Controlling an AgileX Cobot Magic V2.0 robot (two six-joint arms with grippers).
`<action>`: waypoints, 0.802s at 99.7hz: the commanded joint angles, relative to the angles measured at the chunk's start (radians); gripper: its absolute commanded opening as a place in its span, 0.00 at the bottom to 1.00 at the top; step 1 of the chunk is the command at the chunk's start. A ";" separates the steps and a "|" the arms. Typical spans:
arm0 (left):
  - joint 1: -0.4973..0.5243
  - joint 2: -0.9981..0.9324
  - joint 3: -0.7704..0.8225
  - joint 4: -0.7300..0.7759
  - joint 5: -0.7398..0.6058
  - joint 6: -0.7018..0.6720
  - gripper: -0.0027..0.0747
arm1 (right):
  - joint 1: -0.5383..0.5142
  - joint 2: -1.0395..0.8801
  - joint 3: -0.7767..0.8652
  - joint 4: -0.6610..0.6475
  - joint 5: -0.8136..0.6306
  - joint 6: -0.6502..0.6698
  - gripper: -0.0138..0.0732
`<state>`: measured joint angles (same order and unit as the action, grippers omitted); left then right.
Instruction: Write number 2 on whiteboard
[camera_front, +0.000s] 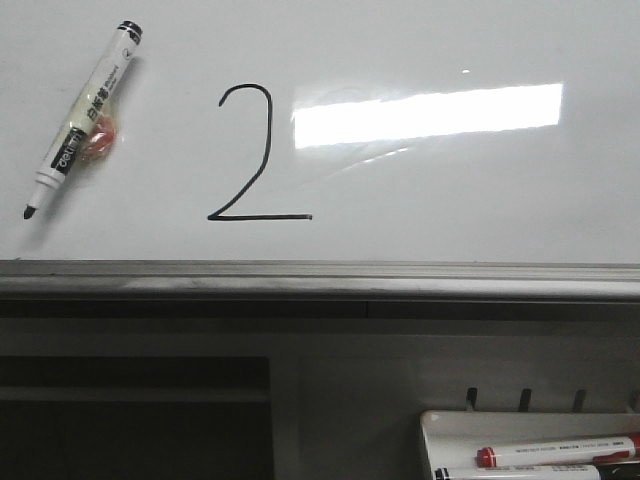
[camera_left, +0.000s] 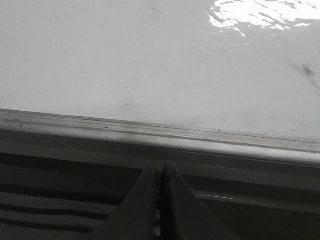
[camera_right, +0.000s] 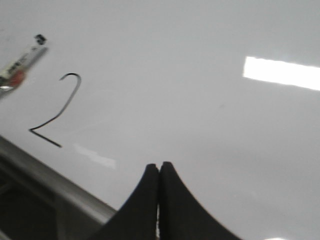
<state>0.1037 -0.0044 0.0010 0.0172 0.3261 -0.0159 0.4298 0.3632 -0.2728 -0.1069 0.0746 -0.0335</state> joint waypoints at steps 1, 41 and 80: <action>-0.008 -0.027 0.011 -0.002 -0.071 -0.009 0.01 | -0.089 0.000 -0.021 -0.018 -0.092 0.009 0.08; -0.008 -0.027 0.011 -0.002 -0.071 -0.009 0.01 | -0.404 -0.242 0.250 -0.002 -0.258 0.009 0.08; -0.008 -0.027 0.011 -0.002 -0.071 -0.009 0.01 | -0.471 -0.394 0.312 0.038 0.021 0.009 0.08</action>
<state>0.1037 -0.0044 0.0010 0.0172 0.3261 -0.0159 -0.0335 -0.0093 0.0146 -0.0735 0.0729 -0.0239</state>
